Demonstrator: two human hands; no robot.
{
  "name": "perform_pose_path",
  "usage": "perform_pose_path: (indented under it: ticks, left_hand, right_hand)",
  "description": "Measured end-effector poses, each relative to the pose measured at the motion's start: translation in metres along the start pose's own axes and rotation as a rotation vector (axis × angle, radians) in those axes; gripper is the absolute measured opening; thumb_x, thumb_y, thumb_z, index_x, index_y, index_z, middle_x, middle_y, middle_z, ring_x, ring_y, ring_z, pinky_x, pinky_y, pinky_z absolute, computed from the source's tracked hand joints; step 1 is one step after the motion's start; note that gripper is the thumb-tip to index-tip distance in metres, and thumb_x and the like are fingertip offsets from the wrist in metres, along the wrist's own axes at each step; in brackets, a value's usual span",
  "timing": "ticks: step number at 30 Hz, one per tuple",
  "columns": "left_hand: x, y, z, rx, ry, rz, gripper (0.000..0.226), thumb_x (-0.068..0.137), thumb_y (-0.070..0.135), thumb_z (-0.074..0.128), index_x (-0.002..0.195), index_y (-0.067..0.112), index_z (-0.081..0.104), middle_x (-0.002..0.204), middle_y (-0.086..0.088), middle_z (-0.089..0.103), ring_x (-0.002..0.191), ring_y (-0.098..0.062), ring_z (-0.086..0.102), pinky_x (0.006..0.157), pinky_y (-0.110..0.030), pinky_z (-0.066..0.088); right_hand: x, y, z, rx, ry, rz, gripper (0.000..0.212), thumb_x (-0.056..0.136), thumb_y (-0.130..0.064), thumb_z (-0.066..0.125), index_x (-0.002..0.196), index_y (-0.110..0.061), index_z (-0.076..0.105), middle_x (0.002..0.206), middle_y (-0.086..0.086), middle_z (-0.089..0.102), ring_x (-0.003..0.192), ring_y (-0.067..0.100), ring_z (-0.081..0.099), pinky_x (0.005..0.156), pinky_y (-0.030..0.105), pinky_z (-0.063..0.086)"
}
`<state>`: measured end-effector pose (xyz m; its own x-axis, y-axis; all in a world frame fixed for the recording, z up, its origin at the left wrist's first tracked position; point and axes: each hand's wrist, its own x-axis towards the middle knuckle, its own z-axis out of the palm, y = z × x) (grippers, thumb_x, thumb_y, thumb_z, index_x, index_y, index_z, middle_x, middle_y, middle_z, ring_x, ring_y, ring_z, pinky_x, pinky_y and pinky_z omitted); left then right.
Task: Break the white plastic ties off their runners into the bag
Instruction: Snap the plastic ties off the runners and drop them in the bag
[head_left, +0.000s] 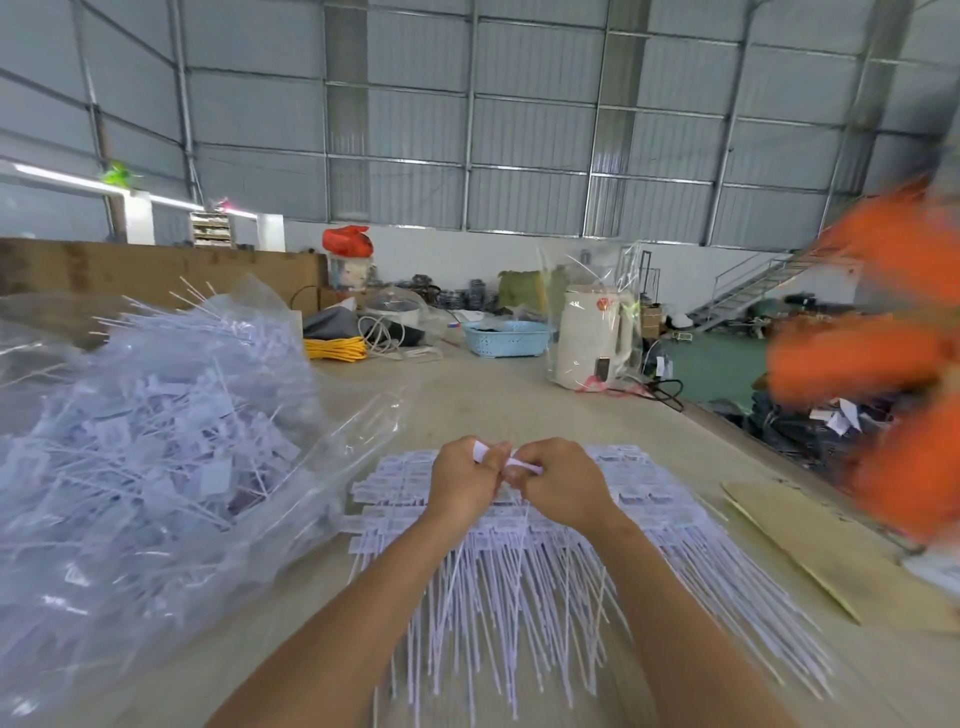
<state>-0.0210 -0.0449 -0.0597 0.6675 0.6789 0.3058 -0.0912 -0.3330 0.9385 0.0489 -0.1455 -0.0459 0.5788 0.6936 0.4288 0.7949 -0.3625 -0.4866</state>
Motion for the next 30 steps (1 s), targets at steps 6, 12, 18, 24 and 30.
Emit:
perform_pose_path:
  ticks: [6, 12, 18, 24, 30]
  left_hand:
    - [0.002, 0.001, -0.004, -0.057, 0.005, -0.07, 0.036, 0.091, 0.021, 0.062, 0.061, 0.005, 0.055, 0.057, -0.013, 0.048, 0.051, -0.021, 0.039, 0.058, -0.031, 0.033]
    - [0.014, -0.003, -0.014, 0.053, 0.148, -0.196, 0.017, 0.088, 0.022, 0.064, 0.083, 0.005, 0.063, 0.077, -0.015, 0.062, 0.071, -0.026, 0.059, 0.062, -0.035, 0.046]
    - [0.014, -0.011, -0.038, -0.012, 0.075, -0.159, 0.027, 0.096, 0.022, 0.056, 0.075, 0.006, 0.064, 0.054, -0.006, 0.06, 0.043, -0.011, 0.054, 0.047, -0.02, 0.044]
    - [0.002, 0.0, -0.019, -0.351, -0.17, -0.178, 0.02, 0.101, 0.019, 0.046, 0.091, 0.014, 0.063, 0.058, -0.002, 0.068, 0.052, -0.015, 0.055, 0.05, -0.024, 0.035]
    - [-0.001, 0.003, -0.009, -0.437, -0.225, -0.282, 0.05, 0.098, 0.048, 0.038, 0.083, 0.008, 0.063, 0.046, -0.001, 0.055, 0.036, -0.009, 0.045, 0.039, -0.016, 0.036]
  right_hand:
    - [0.001, -0.007, 0.002, -0.271, 0.064, -0.01, 0.036, 0.09, -0.028, 0.052, 0.056, -0.022, 0.042, 0.06, -0.006, 0.047, 0.068, 0.02, 0.047, 0.049, 0.025, 0.026]
    - [-0.009, -0.031, -0.032, -0.338, 0.178, -0.124, 0.029, 0.091, -0.021, 0.051, 0.062, -0.019, 0.048, 0.065, -0.003, 0.052, 0.07, 0.023, 0.056, 0.063, 0.03, 0.047]
    - [-0.01, -0.05, -0.079, 0.164, 0.292, -0.177, 0.031, 0.088, -0.029, 0.055, 0.068, -0.006, 0.061, 0.064, 0.012, 0.058, 0.059, 0.023, 0.049, 0.058, 0.033, 0.04]
    - [-0.007, -0.024, -0.041, 0.221, 0.028, -0.158, 0.024, 0.088, -0.013, 0.062, 0.079, 0.009, 0.064, 0.079, 0.026, 0.059, 0.067, 0.025, 0.048, 0.062, 0.028, 0.034]
    - [-0.003, -0.012, -0.014, 0.169, -0.01, -0.135, 0.019, 0.082, -0.011, 0.069, 0.101, -0.008, 0.068, 0.075, -0.014, 0.051, 0.071, 0.003, 0.046, 0.063, 0.013, 0.034]
